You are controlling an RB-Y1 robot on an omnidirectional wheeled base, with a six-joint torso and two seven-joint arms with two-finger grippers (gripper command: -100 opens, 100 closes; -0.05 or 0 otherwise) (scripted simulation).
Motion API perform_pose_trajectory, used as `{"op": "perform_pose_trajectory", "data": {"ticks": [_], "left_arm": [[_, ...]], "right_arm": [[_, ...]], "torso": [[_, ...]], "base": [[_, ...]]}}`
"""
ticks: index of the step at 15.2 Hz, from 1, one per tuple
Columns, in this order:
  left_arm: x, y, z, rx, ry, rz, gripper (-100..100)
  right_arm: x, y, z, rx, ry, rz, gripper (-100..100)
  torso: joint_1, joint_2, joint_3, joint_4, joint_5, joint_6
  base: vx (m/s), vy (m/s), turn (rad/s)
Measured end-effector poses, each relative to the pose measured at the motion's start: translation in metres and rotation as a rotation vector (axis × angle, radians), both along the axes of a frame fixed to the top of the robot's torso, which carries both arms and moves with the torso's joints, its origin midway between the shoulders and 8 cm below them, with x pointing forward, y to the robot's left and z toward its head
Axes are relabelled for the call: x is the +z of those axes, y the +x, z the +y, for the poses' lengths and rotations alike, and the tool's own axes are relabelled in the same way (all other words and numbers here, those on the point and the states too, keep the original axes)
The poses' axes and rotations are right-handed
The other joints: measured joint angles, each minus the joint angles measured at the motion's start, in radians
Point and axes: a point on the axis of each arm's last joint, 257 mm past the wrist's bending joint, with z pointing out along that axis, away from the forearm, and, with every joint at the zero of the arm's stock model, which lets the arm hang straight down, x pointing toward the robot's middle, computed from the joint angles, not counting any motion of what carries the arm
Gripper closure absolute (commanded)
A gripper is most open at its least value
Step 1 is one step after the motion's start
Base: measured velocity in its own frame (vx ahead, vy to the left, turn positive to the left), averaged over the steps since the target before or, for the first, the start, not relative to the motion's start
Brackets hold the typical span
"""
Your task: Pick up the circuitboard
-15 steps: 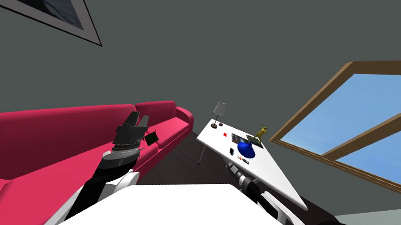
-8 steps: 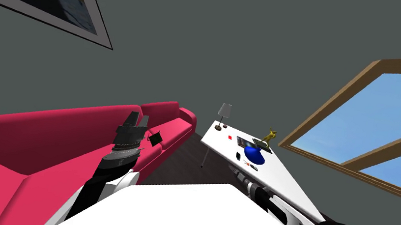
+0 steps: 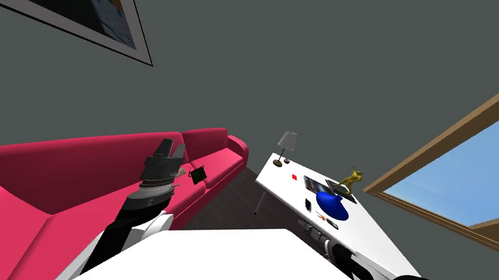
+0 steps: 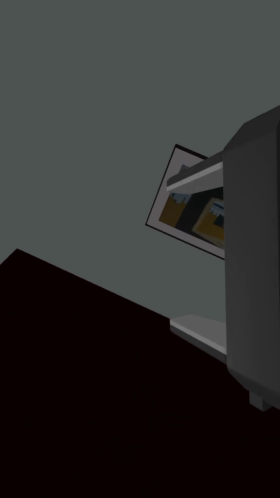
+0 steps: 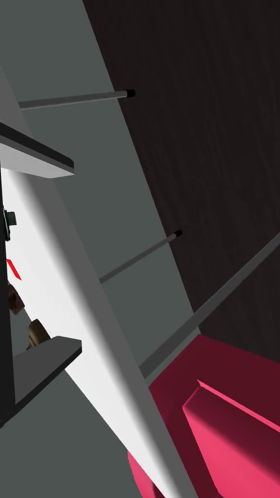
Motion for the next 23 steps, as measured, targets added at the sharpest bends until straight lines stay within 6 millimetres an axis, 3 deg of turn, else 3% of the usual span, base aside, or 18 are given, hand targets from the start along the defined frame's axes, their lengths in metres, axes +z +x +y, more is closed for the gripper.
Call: {"op": "perform_pose_trajectory", "data": {"ticks": [7, 11, 16, 22, 23], "left_arm": [[0.000, 0.000, 0.000, 0.000, 0.000, 0.000, 0], [0.000, 0.000, 0.000, 0.000, 0.000, 0.000, 0], [0.000, 0.000, 0.000, 0.000, 0.000, 0.000, 0], [0.000, 0.000, 0.000, 0.000, 0.000, 0.000, 0], [0.000, 0.000, 0.000, 0.000, 0.000, 0.000, 0]], "right_arm": [[-0.001, -0.062, -0.084, -0.079, -0.168, 0.182, -100], [0.007, -0.109, -0.135, -0.139, -0.273, 0.297, -100], [0.014, -0.139, -0.164, -0.185, -0.344, 0.374, -100], [0.001, -0.145, -0.166, -0.202, -0.348, 0.363, -100], [0.000, -0.145, -0.166, -0.202, -0.348, 0.363, 100]], "torso": [[-0.003, -0.001, -0.001, 0.000, 0.000, 0.000], [-0.006, -0.008, -0.005, -0.002, -0.001, -0.001], [-0.009, -0.004, -0.002, -0.001, -0.002, 0.000], [-0.005, 0.010, 0.006, 0.002, -0.001, 0.001], [-0.005, 0.010, 0.006, 0.002, -0.001, 0.001]], "base": [[0.129, 0.031, 0.115], [0.215, -0.024, 0.167], [0.144, -0.053, 0.102], [-0.008, -0.028, 0.032], [-0.004, -0.007, 0.001]]}}
